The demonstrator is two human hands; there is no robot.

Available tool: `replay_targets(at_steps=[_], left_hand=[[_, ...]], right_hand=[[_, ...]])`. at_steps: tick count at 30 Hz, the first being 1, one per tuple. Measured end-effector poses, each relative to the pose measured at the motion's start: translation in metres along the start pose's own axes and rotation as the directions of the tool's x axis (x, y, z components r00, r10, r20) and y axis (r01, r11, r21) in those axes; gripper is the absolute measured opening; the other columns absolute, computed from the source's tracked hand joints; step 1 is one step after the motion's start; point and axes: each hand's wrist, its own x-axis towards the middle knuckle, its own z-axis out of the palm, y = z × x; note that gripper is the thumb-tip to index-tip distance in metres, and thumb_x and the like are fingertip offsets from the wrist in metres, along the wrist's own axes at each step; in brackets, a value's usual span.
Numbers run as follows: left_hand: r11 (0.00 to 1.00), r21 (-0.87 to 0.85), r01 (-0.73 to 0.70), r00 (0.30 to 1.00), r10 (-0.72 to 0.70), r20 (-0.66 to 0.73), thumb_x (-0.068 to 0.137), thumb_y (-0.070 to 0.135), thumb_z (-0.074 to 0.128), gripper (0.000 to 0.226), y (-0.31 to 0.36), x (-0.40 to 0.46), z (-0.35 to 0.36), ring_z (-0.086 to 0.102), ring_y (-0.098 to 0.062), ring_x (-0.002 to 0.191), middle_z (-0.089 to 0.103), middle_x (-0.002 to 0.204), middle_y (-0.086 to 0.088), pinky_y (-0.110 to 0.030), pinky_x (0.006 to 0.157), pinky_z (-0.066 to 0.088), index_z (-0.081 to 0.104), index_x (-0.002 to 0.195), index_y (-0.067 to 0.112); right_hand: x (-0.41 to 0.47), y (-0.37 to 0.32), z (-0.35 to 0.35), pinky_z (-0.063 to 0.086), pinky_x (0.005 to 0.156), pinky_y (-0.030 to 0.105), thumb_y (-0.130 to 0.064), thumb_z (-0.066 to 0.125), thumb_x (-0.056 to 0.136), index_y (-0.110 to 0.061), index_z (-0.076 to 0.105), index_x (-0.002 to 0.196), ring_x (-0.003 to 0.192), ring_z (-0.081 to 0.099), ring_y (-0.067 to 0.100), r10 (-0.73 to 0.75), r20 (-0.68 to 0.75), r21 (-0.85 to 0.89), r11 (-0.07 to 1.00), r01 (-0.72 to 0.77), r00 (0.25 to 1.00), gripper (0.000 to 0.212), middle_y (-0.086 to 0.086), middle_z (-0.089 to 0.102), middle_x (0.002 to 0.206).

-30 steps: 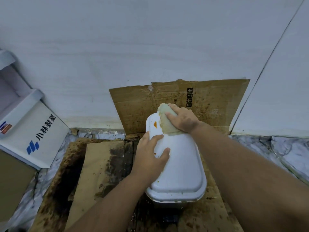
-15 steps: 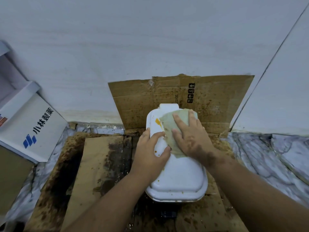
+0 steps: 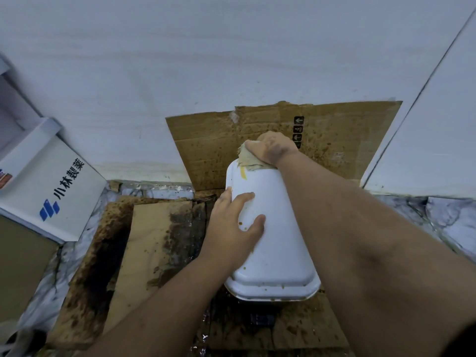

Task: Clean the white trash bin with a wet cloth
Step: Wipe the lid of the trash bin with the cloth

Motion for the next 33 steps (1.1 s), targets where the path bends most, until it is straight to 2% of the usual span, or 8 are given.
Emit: replay_targets(at_steps=[5, 8, 13, 15, 19, 25, 30, 33], left_hand=[[1.0, -0.026, 0.011, 1.0, -0.011, 0.013, 0.093, 0.052, 0.063, 0.048, -0.002, -0.001, -0.001, 0.014, -0.012, 0.155, 0.023, 0.167, 0.006, -0.045, 0.123, 0.025, 0.05, 0.139, 0.047], [0.999, -0.036, 0.015, 1.0, -0.015, 0.016, 0.094, 0.052, 0.063, 0.049, -0.001, -0.002, 0.0, 0.012, -0.01, 0.155, 0.02, 0.168, 0.006, -0.045, 0.123, 0.024, 0.05, 0.141, 0.046], [0.998, -0.06, 0.02, 1.0, -0.019, 0.008, 0.094, 0.048, 0.065, 0.049, -0.001, -0.003, 0.0, 0.012, -0.01, 0.155, 0.02, 0.168, 0.007, -0.043, 0.123, 0.024, 0.051, 0.141, 0.044], [0.998, -0.056, 0.027, 1.0, -0.026, 0.017, 0.095, 0.048, 0.064, 0.049, -0.001, -0.002, 0.0, 0.011, -0.008, 0.155, 0.02, 0.168, 0.007, -0.041, 0.123, 0.023, 0.051, 0.142, 0.044], [0.999, -0.045, 0.031, 0.999, -0.03, 0.021, 0.094, 0.05, 0.064, 0.049, 0.0, -0.001, -0.002, 0.011, -0.009, 0.155, 0.02, 0.169, 0.007, -0.045, 0.123, 0.024, 0.05, 0.141, 0.046], [0.997, -0.057, 0.045, 0.999, -0.043, 0.024, 0.094, 0.048, 0.066, 0.047, 0.004, -0.002, -0.005, 0.012, -0.01, 0.155, 0.019, 0.169, 0.007, -0.044, 0.122, 0.025, 0.051, 0.139, 0.047], [0.998, -0.05, 0.044, 0.998, -0.042, 0.035, 0.094, 0.048, 0.066, 0.048, 0.004, -0.003, -0.005, 0.013, -0.009, 0.155, 0.019, 0.169, 0.006, -0.035, 0.118, 0.023, 0.051, 0.139, 0.045], [0.997, -0.063, 0.043, 0.999, -0.04, 0.037, 0.094, 0.047, 0.066, 0.049, 0.005, -0.003, -0.005, 0.014, -0.008, 0.154, 0.021, 0.168, 0.006, -0.032, 0.115, 0.024, 0.052, 0.14, 0.042]], right_hand=[[-0.041, 0.035, -0.002, 0.042, 0.103, 0.032, -0.058, 0.056, 0.09, -0.034, 0.064, 0.123, 0.12, 0.057, 0.019, -0.121, -0.082, 0.301, 0.943, 0.14, 0.989, 0.042, -0.006, 0.063, 0.129], [-0.099, 0.072, 0.016, 0.027, 0.114, 0.024, -0.042, 0.064, 0.094, -0.038, 0.048, 0.144, 0.137, 0.034, 0.003, -0.175, -0.107, 0.614, 0.763, 0.204, 0.979, 0.053, -0.011, 0.035, 0.156], [-0.157, 0.104, 0.051, 0.022, 0.101, 0.007, -0.032, 0.061, 0.098, -0.05, 0.044, 0.143, 0.132, 0.013, -0.028, -0.262, -0.088, 0.732, 0.638, 0.241, 0.961, 0.051, -0.029, 0.009, 0.16], [-0.144, 0.1, 0.044, 0.02, 0.103, 0.008, -0.03, 0.06, 0.099, -0.046, 0.043, 0.145, 0.135, 0.013, -0.024, -0.266, -0.082, 0.697, 0.673, 0.246, 0.96, 0.051, -0.025, 0.008, 0.161], [-0.079, 0.072, 0.01, 0.024, 0.112, 0.026, -0.043, 0.057, 0.098, -0.041, 0.041, 0.148, 0.143, 0.031, 0.013, -0.225, -0.023, 0.499, 0.842, 0.206, 0.974, 0.053, -0.007, 0.031, 0.159], [-0.008, 0.017, -0.012, 0.031, 0.111, 0.04, -0.064, 0.033, 0.097, -0.023, 0.05, 0.145, 0.137, 0.044, 0.027, -0.111, 0.168, 0.077, 0.992, 0.099, 0.98, 0.066, 0.006, 0.048, 0.15], [-0.037, 0.027, -0.006, 0.038, 0.102, 0.032, -0.064, 0.041, 0.095, -0.037, 0.053, 0.139, 0.127, 0.053, 0.022, -0.196, 0.036, 0.144, 0.971, 0.189, 0.98, 0.053, -0.005, 0.059, 0.14], [-0.062, 0.049, 0.002, 0.032, 0.114, 0.033, -0.054, 0.056, 0.094, -0.042, 0.044, 0.146, 0.137, 0.044, 0.02, -0.22, -0.021, 0.335, 0.918, 0.214, 0.975, 0.055, -0.005, 0.047, 0.152]])
